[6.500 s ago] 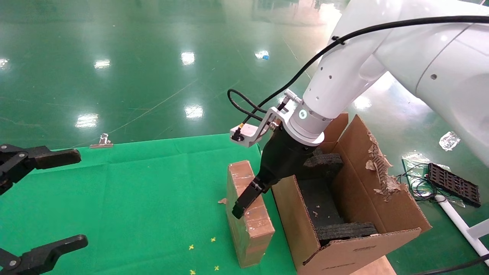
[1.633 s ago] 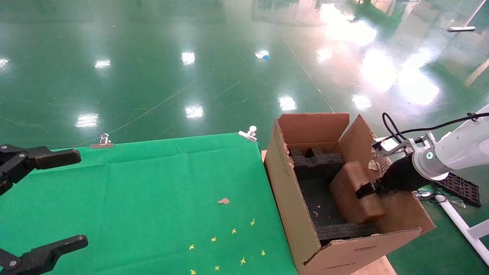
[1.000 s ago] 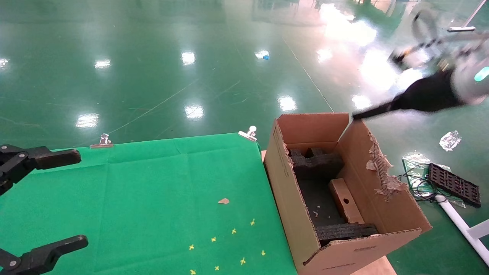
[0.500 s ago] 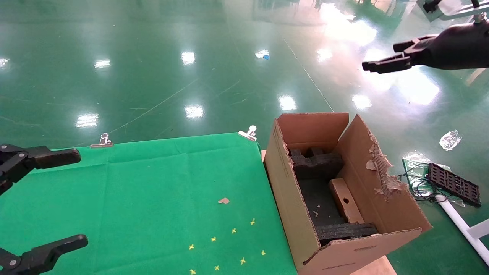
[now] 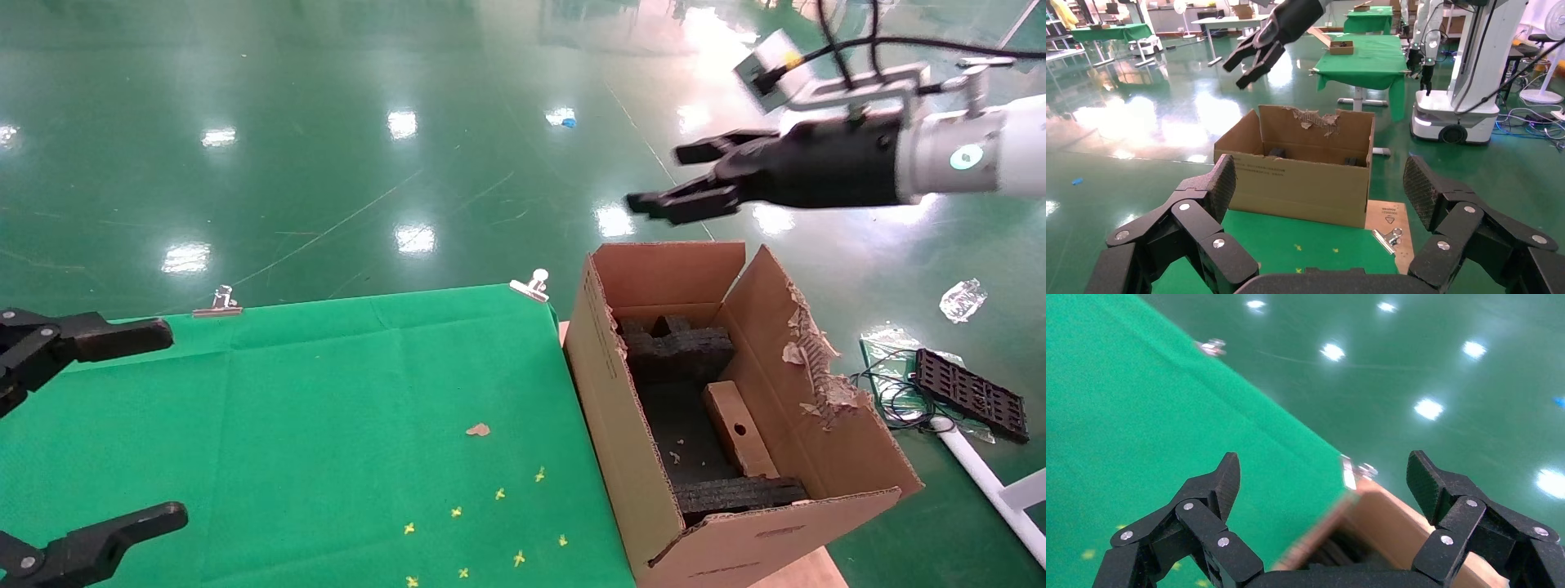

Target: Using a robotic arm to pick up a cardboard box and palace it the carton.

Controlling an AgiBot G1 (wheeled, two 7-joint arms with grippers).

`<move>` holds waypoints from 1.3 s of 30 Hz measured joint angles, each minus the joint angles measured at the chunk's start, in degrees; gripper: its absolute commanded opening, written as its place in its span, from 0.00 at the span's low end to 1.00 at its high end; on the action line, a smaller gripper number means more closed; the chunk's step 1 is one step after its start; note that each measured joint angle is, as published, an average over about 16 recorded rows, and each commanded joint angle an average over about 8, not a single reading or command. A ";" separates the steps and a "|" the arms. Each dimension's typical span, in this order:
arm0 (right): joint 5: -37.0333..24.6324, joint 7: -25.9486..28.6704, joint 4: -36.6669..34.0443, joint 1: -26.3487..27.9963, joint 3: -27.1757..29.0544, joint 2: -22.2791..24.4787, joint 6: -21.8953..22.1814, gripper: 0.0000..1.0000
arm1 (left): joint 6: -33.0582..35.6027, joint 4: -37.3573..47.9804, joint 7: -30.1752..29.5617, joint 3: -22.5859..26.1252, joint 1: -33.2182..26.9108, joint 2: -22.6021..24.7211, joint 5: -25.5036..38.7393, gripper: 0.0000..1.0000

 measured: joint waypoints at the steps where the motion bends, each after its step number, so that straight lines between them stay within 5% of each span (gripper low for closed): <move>1: 0.39 -0.31 0.73 -1.11 1.16 -0.06 -0.38 1.00 | 0.00 0.00 0.00 0.00 0.00 0.00 0.00 1.00; 39: 15.63 -12.13 28.95 -44.19 45.85 -2.28 -15.11 1.00 | -0.05 0.00 0.06 0.11 -0.03 -0.05 -0.08 1.00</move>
